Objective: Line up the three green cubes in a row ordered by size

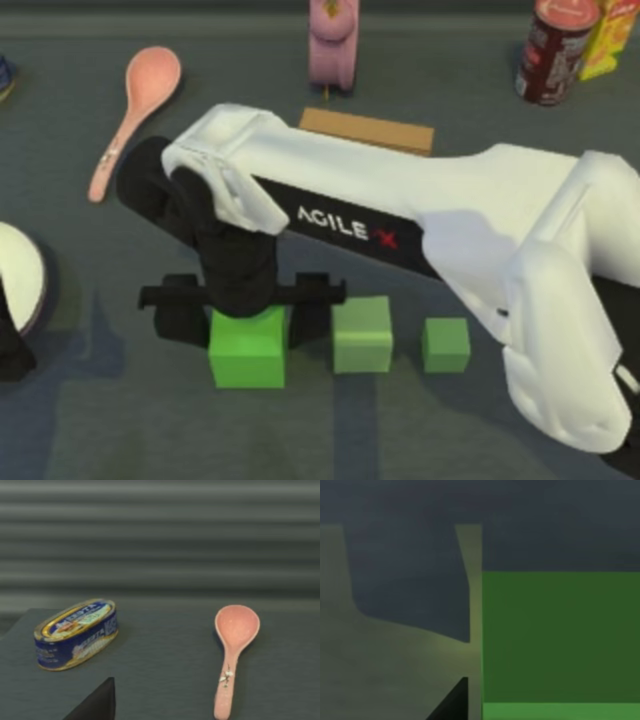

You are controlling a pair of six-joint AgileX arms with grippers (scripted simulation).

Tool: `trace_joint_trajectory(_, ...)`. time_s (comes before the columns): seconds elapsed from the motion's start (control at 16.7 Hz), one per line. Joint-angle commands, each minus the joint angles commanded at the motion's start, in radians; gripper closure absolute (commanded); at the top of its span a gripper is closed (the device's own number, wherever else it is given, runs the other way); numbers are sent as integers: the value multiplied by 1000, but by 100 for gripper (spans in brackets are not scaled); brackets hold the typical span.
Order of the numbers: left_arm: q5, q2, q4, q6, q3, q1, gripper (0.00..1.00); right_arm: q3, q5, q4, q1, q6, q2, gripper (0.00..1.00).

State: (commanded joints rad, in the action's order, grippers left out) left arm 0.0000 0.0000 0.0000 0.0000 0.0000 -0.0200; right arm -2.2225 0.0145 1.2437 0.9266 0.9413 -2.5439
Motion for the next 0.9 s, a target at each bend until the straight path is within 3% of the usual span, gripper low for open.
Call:
trace_joint_trajectory(0.6,0,0,0,0,0,0,0,-3,0,3,-2,0,-1,0)
trace_joint_trajectory(0.9,0,0,0,0,0,0,0,-169,1,149,4,2,-24,0)
